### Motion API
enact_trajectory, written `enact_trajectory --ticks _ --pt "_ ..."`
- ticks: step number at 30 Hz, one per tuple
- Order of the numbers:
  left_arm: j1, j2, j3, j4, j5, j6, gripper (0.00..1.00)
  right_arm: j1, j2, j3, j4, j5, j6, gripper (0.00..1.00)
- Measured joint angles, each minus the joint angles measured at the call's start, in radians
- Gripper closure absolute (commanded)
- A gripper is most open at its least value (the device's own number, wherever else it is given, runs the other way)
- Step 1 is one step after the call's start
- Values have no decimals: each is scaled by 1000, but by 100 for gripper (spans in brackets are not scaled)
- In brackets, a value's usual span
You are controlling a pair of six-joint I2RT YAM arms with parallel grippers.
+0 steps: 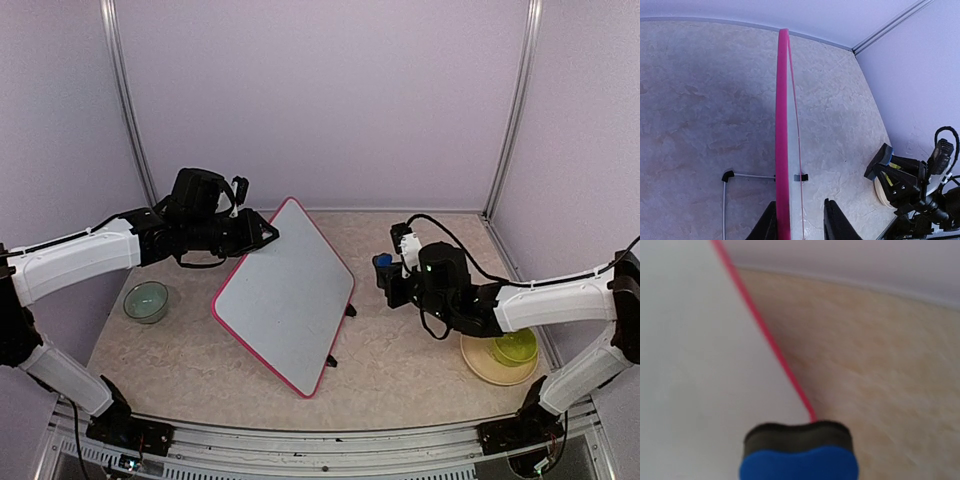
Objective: Erase the whiteboard
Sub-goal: Place the whiteboard on the whiteboard stand.
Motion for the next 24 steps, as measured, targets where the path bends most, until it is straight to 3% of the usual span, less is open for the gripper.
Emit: enact_trajectory --ticks 7,16,19,24 --pt "0 0 0 -1 -1 14 47 -169 14 21 -151 -113 106 100" --pt "0 -1 1 -14 -13 19 23 -278 129 88 -235 -242 185 99" --pt "0 -10 2 -29 -33 26 2 -310 174 104 -255 -282 205 96" --pt "6 -61 2 -43 -71 35 1 -333 251 136 -288 -327 221 85"
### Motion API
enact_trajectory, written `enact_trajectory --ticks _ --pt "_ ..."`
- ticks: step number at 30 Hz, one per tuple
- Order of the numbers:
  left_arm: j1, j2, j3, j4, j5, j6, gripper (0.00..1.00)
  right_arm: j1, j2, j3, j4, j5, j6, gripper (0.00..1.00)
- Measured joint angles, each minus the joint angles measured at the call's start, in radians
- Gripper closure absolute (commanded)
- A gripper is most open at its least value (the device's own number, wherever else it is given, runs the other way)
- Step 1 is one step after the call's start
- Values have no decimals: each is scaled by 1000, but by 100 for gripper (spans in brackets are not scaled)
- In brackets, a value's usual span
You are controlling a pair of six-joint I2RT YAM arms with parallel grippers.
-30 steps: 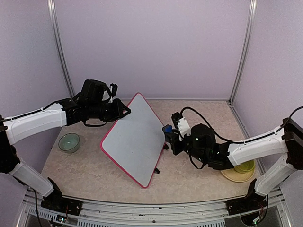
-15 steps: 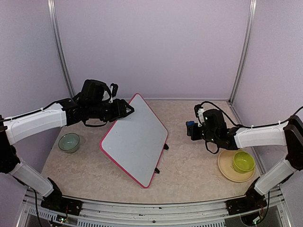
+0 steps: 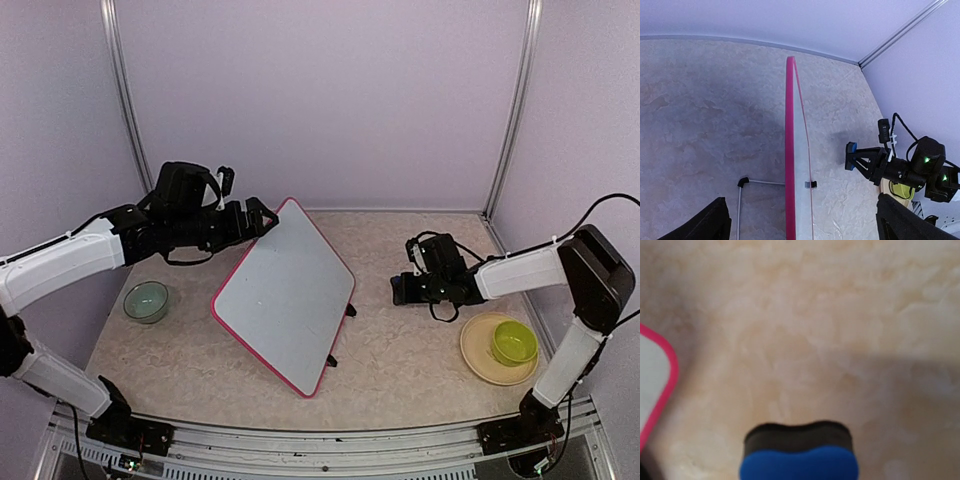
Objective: Erase the whiteboard
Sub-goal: Place the whiteboard on the whiteboard stand, then place the whiteboard eraser at the center of the board.
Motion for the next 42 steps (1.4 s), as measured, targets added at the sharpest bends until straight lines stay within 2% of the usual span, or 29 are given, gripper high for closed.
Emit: enact_trajectory --ticks 6,11,20,26,29,36,42 --pt "6 -117 -2 -15 -47 2 1 -1 53 37 -37 -21 10 71" --pt "6 -242 -56 -7 -77 -3 1 -1 87 71 -53 -25 15 66" --pt "2 -419 -250 -10 -101 -55 1 -1 180 122 -52 -20 19 58" --pt "-42 -490 -303 -13 -132 -92 1 -3 205 153 -42 -11 16 43" --pt "-76 -517 -313 -13 -159 -108 1 -5 201 153 -40 -21 2 39" --pt "-154 -559 -342 -20 -239 -144 1 -6 111 154 -110 -43 -121 38" --pt "-209 -594 -361 -42 -303 -171 1 -5 29 218 -187 -119 -343 36"
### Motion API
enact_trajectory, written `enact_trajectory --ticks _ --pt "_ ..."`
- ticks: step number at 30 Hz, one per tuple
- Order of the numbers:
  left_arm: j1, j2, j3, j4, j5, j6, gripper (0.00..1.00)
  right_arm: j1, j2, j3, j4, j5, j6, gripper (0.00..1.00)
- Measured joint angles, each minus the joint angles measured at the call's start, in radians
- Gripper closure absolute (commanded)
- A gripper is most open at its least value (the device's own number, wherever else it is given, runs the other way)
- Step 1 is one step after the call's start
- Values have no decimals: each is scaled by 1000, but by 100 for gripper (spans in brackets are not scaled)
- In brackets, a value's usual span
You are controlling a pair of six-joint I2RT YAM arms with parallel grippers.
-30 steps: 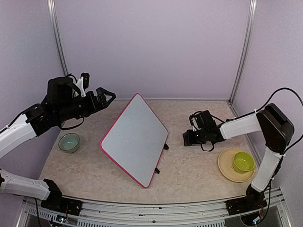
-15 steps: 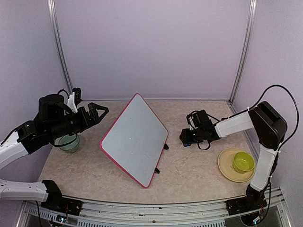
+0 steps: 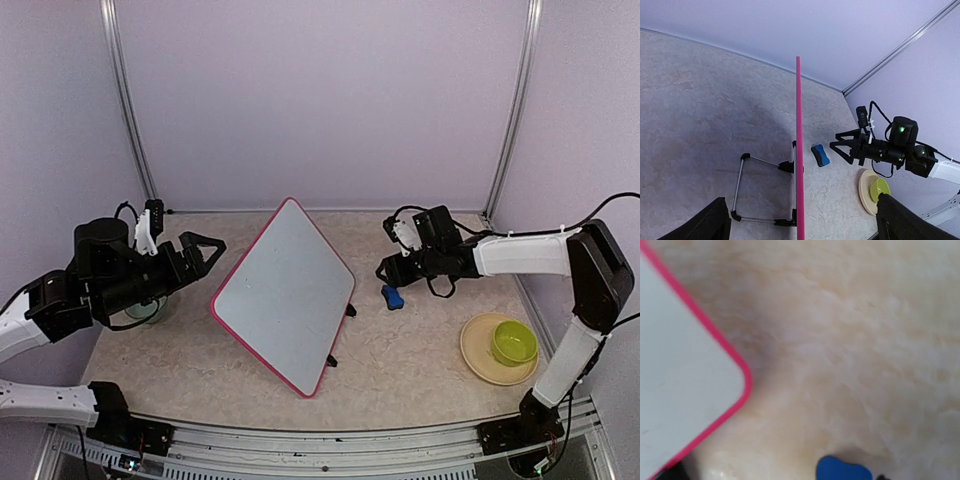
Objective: Erase the whiteboard
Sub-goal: Place the whiteboard eraser at the center of the board, then move the whiteboard to the center of the board.
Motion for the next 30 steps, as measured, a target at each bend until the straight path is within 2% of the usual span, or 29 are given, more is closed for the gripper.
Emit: enact_trajectory --ticks 8,13,23,30 --pt "-29 -64 -26 -56 -59 -36 1 64 -1 2 -61 -105 -216 36" --pt "-30 -122 -47 -81 -80 -57 1 132 77 3 -75 -117 -294 37" --pt "-31 -172 -75 -108 -87 -79 1 175 183 5 -40 -59 -313 42" --pt "-34 -174 -80 -108 -87 -93 1 175 213 5 52 -48 -293 53"
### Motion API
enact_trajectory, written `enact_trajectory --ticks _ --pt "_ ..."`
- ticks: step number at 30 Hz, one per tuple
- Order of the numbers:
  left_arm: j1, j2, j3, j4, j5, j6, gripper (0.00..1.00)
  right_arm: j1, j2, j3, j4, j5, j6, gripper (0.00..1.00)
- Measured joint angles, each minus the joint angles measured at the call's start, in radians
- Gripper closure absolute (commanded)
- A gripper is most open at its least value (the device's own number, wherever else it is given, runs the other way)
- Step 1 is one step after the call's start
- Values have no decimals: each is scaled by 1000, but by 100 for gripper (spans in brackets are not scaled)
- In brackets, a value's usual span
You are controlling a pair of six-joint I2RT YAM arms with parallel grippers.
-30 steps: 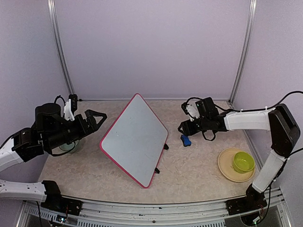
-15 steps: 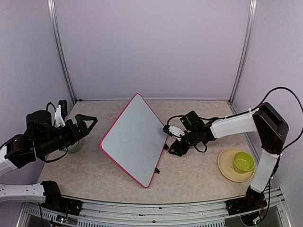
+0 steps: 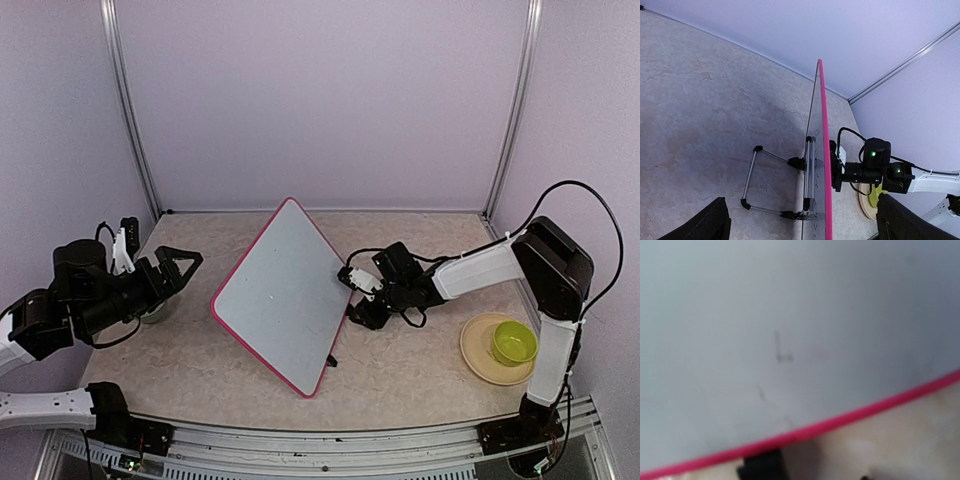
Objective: Erase the whiteboard
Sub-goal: Move the whiteboard to the center of the board.
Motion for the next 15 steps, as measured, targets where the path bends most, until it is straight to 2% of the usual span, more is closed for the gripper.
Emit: enact_trajectory --ticks 4,11,13,15 --pt "0 -11 -2 -2 0 -5 1 1 15 2 36 -27 3 64" --pt "0 -31 -4 -7 -9 -13 1 12 56 44 54 -79 -7 96" --pt "0 -31 -4 -8 -12 -16 1 14 68 57 55 -98 -19 100" --pt "0 -30 -4 -8 -14 -16 1 22 79 71 58 -100 -12 100"
